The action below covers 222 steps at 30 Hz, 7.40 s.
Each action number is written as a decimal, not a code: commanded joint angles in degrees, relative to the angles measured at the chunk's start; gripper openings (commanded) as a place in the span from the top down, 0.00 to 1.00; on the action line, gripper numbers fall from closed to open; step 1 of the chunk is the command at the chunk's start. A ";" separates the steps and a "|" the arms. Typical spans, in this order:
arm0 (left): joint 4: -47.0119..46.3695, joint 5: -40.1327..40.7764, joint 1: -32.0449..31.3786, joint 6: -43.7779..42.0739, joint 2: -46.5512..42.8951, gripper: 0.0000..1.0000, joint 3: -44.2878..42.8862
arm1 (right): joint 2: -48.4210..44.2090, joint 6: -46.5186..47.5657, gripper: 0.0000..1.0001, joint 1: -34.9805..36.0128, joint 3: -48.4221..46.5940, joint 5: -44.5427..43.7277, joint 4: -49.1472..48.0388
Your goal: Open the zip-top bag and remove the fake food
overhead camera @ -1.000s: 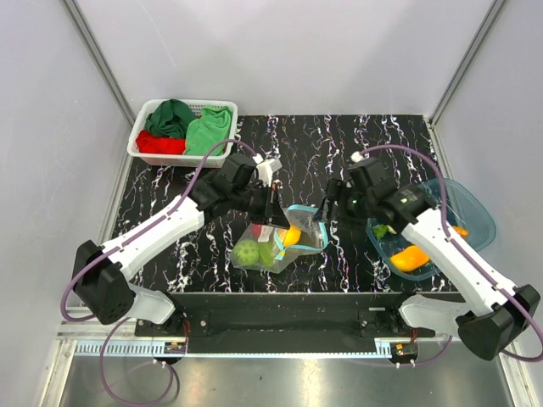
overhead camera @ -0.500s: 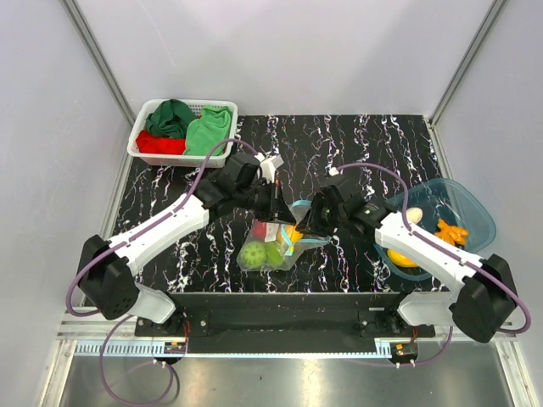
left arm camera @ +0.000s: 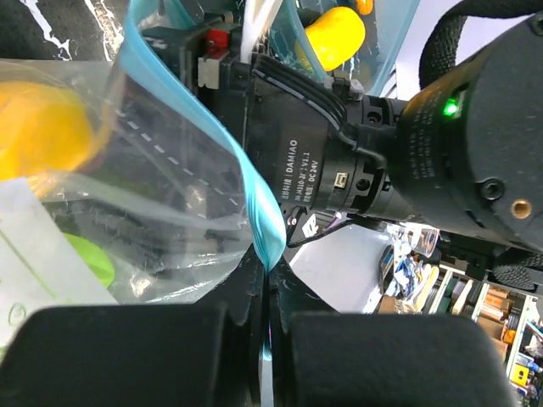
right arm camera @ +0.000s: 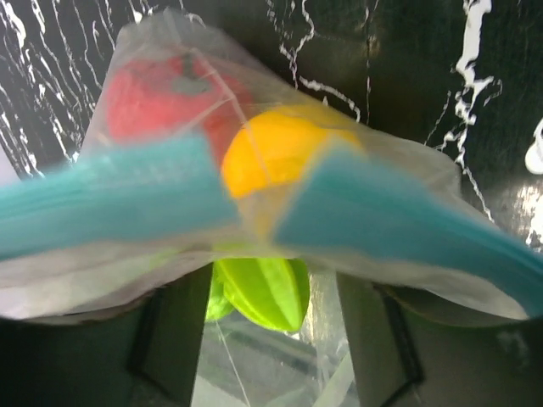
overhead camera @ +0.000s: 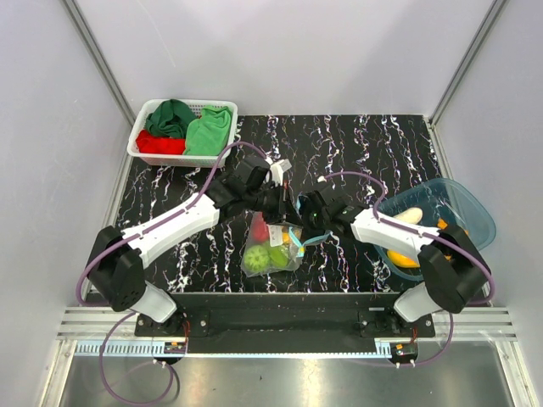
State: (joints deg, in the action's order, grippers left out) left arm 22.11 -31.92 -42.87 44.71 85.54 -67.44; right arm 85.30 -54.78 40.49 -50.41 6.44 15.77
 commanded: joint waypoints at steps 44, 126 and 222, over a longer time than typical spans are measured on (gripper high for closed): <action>2.40 3.97 3.58 -4.18 -8.46 1.00 6.09 | 0.68 0.73 0.86 -1.29 3.74 -1.95 -9.30; 6.90 4.41 1.48 -5.16 -10.92 1.00 1.87 | -1.10 0.56 0.81 -2.96 -13.84 10.95 15.00; 1.45 -0.51 -0.73 -5.33 -2.39 1.00 2.05 | 9.11 12.51 0.64 4.51 2.16 19.14 -8.30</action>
State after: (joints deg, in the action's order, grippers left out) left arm 24.73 -31.90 -44.23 39.90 85.67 -64.51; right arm 97.21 -42.44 44.64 -48.58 31.83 6.37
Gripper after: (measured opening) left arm 0.015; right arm 0.445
